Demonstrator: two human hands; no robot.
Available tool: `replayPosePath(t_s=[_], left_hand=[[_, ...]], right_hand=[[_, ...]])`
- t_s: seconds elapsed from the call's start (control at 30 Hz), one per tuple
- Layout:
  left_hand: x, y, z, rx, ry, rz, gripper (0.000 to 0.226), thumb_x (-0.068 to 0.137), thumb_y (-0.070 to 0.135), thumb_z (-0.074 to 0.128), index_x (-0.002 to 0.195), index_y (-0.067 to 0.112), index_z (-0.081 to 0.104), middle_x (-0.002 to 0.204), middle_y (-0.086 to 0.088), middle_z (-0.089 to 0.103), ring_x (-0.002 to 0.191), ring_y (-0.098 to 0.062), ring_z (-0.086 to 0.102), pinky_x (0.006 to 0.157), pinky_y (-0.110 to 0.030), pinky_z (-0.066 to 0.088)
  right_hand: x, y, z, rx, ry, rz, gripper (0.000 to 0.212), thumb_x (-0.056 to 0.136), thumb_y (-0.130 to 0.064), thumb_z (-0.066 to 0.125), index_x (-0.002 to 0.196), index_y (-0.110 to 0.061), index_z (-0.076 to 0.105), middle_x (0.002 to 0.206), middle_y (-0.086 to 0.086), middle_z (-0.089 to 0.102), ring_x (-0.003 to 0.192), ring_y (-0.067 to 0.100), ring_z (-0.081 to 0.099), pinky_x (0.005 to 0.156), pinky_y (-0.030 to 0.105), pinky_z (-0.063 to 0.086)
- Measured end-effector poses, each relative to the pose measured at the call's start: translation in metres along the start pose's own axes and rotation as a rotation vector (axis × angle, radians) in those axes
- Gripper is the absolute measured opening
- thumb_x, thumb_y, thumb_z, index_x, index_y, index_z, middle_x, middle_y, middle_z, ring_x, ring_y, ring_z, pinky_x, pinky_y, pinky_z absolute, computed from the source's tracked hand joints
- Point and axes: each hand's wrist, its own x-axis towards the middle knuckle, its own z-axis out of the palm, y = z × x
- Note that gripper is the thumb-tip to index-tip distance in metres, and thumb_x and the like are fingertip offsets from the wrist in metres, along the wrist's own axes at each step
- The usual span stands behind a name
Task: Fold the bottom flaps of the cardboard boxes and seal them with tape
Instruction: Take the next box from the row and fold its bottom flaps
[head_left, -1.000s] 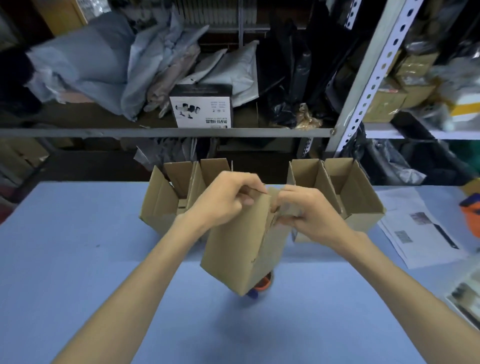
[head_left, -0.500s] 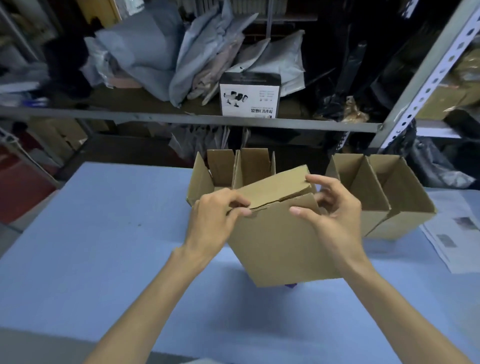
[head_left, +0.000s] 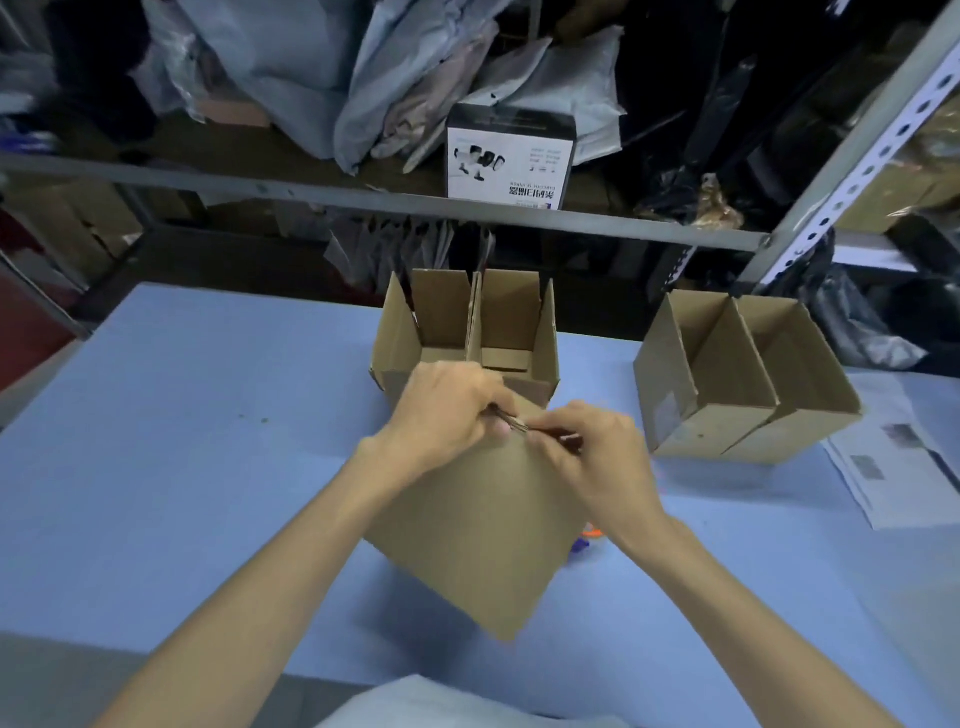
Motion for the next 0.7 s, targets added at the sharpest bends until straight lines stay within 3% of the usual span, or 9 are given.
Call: replayPosePath(t_s=[0.1,0.2,0.33,0.43,0.5,0.57,0.7], left_hand=[[0.013,-0.013,0.008,0.106,-0.284,0.03,0.02,0.077,0.03,0.074,0.097,0.034,0.076,0.09,0.014,0.073,0.089,-0.009,0.062,0.065,-0.025,0.035],[0.018,-0.023,0.03,0.105,-0.45,0.035,0.015,0.075,0.023,0.076,0.089,0.028,0.076,0.082,0.011,0.074,0.085,-0.008,0.065,0.063,-0.023,0.034],[0.022,-0.037,0.072,0.041,-0.58,0.005,0.018,0.078,0.015,0.072,0.094,0.023,0.076,0.09,0.006,0.075,0.093,-0.012,0.066,0.072,-0.025,0.042],[0.017,-0.046,0.102,0.024,-0.557,-0.063,0.02,0.082,0.025,0.072,0.101,0.023,0.075,0.106,0.006,0.07,0.111,-0.015,0.054,0.088,-0.031,0.039],[0.01,-0.054,0.118,-0.064,-0.507,-0.183,0.016,0.082,0.023,0.073,0.098,0.021,0.075,0.107,0.003,0.067,0.113,-0.02,0.048,0.095,-0.036,0.04],[0.001,-0.057,0.126,-0.131,-0.457,-0.264,0.012,0.08,0.015,0.073,0.091,0.019,0.076,0.102,-0.003,0.065,0.109,-0.022,0.05,0.094,-0.035,0.043],[-0.003,-0.056,0.13,-0.14,-0.391,-0.268,0.014,0.076,0.007,0.073,0.086,0.015,0.077,0.093,-0.005,0.067,0.106,-0.021,0.048,0.089,-0.036,0.047]], right_hand=[[-0.007,0.01,0.028,0.033,-0.057,0.058,0.007,0.082,-0.018,0.068,0.084,-0.02,0.075,0.076,-0.009,0.071,0.072,0.013,0.063,0.068,0.037,0.051],[-0.021,0.023,0.062,0.099,-0.029,0.127,0.01,0.084,-0.014,0.066,0.076,-0.019,0.068,0.069,-0.016,0.062,0.067,0.006,0.054,0.064,0.026,0.041],[-0.029,0.042,0.105,0.153,0.002,0.297,0.01,0.085,-0.006,0.062,0.077,-0.009,0.066,0.075,0.001,0.066,0.073,0.018,0.057,0.065,0.03,0.037],[-0.025,0.058,0.121,0.152,0.001,0.416,0.008,0.083,-0.003,0.061,0.076,-0.003,0.065,0.077,0.01,0.067,0.077,0.025,0.059,0.065,0.032,0.035],[-0.026,0.066,0.127,0.138,-0.034,0.463,0.006,0.08,-0.003,0.062,0.076,-0.003,0.066,0.078,0.008,0.068,0.079,0.024,0.062,0.067,0.033,0.039],[-0.025,0.069,0.132,0.132,-0.062,0.481,0.006,0.079,-0.012,0.064,0.079,-0.006,0.067,0.079,0.004,0.069,0.081,0.02,0.064,0.072,0.035,0.047],[-0.015,0.066,0.141,0.059,-0.076,0.52,0.023,0.085,-0.035,0.066,0.09,-0.014,0.069,0.089,0.002,0.07,0.089,0.021,0.063,0.073,0.037,0.047]])
